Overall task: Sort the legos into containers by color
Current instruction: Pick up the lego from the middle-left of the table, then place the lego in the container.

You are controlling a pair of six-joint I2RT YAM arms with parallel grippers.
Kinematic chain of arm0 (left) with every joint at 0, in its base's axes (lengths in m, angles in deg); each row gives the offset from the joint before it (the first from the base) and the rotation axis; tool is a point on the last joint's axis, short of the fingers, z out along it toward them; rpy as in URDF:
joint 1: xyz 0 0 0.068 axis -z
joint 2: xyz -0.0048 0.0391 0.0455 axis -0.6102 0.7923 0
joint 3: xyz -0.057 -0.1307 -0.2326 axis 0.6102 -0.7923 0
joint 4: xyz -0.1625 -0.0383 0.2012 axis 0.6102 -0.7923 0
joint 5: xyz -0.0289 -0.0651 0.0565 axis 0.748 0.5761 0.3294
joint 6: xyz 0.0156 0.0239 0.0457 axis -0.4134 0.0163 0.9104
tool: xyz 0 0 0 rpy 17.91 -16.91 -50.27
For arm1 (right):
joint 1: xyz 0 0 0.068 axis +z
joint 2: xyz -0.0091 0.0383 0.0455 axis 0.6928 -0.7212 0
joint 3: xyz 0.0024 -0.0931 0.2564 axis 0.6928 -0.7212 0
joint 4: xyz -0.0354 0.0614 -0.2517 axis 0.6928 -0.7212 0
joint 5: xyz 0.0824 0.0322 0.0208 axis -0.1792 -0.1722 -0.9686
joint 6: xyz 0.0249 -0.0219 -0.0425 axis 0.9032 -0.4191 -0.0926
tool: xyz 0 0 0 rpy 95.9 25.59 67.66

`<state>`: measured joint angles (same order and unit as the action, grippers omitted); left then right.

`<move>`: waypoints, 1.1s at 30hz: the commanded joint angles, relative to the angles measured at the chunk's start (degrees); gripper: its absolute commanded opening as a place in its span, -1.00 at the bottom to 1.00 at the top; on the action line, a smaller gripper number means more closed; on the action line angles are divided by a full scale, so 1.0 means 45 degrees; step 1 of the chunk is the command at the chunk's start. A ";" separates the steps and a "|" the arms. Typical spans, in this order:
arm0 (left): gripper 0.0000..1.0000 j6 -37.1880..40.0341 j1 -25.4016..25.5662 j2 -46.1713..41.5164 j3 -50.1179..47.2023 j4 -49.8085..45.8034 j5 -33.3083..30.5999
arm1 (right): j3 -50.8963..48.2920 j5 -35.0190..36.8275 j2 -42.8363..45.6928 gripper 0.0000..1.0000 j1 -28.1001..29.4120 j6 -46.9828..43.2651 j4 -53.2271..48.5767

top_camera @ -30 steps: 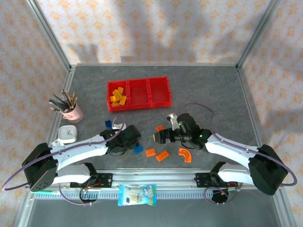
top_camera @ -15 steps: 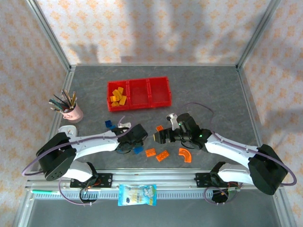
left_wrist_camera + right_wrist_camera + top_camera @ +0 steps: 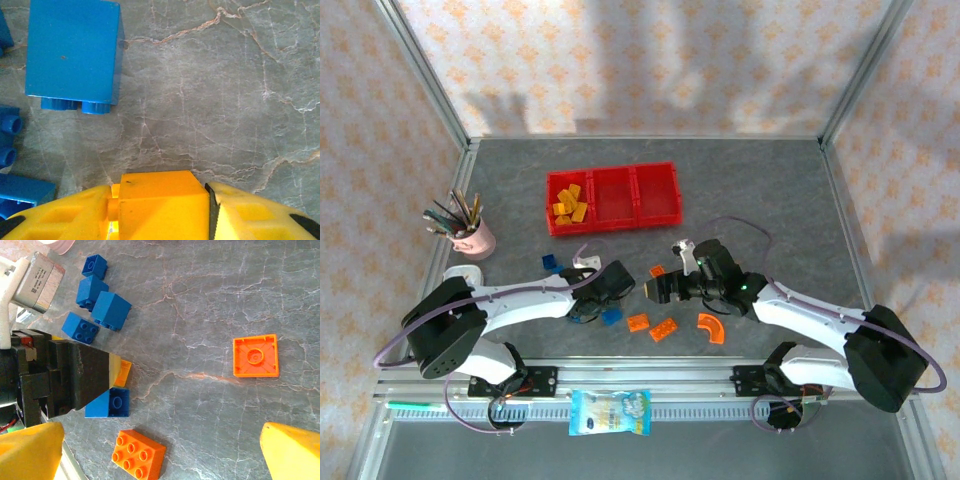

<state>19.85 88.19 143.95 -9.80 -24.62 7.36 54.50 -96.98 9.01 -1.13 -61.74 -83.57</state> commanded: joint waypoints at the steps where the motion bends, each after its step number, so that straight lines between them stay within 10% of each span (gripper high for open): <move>1: -0.11 0.0320 -0.0106 -0.0407 0.0327 0.0045 -0.0482 | 0.0407 0.0382 0.0192 0.99 0.0077 -0.0183 0.0104; 15: -0.15 0.3303 -0.3152 -0.2194 0.2521 -0.0436 -0.2109 | 0.1582 0.1103 0.0163 0.99 0.0076 0.0440 0.0883; 33: -0.10 0.6734 -0.7930 0.4352 0.8298 0.1816 -0.1651 | 0.2795 0.2760 -0.1336 0.99 -0.0069 0.1223 0.1074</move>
<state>46.76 53.15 161.00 24.08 -17.78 -0.11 65.75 -86.79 3.31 -1.15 -56.71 -79.90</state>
